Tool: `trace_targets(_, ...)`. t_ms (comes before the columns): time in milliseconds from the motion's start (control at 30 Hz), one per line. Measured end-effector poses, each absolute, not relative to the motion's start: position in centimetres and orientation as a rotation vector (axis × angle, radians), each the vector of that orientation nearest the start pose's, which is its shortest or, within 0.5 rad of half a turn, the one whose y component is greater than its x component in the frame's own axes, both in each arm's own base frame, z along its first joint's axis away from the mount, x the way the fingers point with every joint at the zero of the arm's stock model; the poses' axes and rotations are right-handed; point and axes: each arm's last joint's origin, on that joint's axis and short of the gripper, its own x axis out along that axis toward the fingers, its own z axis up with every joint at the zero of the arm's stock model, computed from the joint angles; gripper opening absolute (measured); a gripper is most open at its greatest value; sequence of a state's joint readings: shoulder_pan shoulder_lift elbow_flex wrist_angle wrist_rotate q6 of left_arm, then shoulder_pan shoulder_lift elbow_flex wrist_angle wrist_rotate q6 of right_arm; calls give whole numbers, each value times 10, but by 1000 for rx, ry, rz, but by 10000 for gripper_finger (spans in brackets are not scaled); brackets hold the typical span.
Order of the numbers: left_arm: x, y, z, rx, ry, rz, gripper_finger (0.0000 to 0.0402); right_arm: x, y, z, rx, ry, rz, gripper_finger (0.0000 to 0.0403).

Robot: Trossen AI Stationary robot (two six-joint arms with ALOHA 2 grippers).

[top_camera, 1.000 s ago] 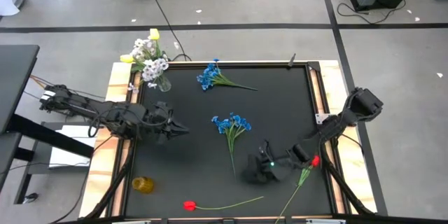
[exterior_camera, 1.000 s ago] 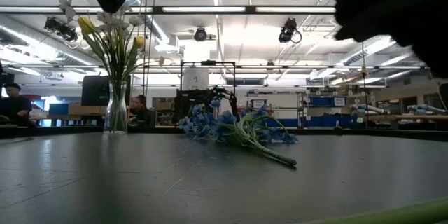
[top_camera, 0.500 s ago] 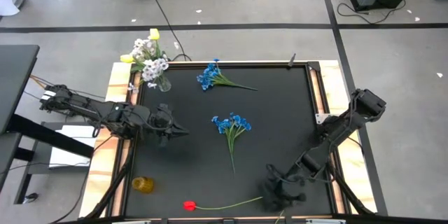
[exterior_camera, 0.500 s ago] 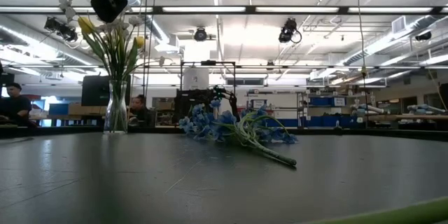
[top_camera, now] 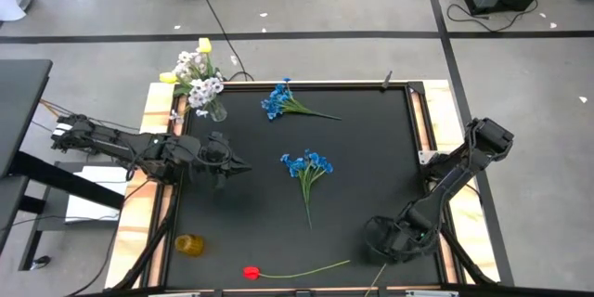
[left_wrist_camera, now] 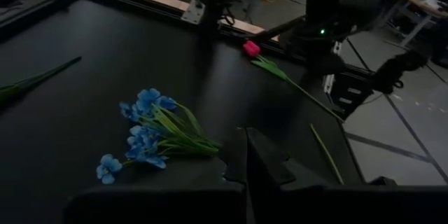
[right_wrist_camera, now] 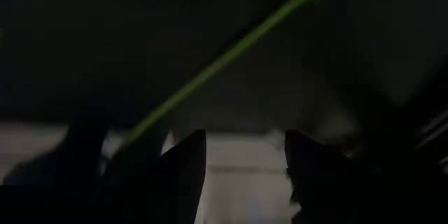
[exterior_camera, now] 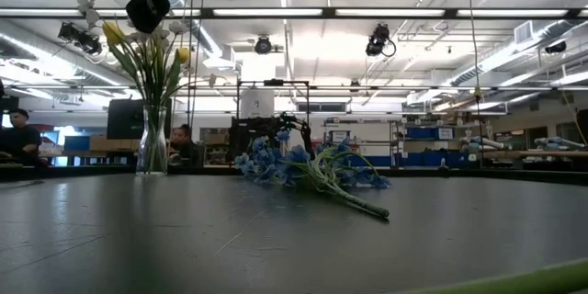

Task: Sort flowers into vase by color
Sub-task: Put the right red flower into the yellow vase

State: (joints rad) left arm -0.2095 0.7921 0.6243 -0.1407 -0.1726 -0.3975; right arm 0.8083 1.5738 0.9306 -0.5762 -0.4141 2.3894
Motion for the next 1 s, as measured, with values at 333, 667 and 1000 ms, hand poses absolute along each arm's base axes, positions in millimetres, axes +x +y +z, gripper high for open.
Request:
trace_targets(333,177,-26,282,-359,283,58,5,177,194,164,1419,1627,-1181,204)
trace_targets(667,177,-26,282,-415,280,74,5,176,178,140,1450,1562,-1171,203)
trace_targets(1000,177,-26,282,-453,279,81,5,164,185,136,1380,1619,-1111,180)
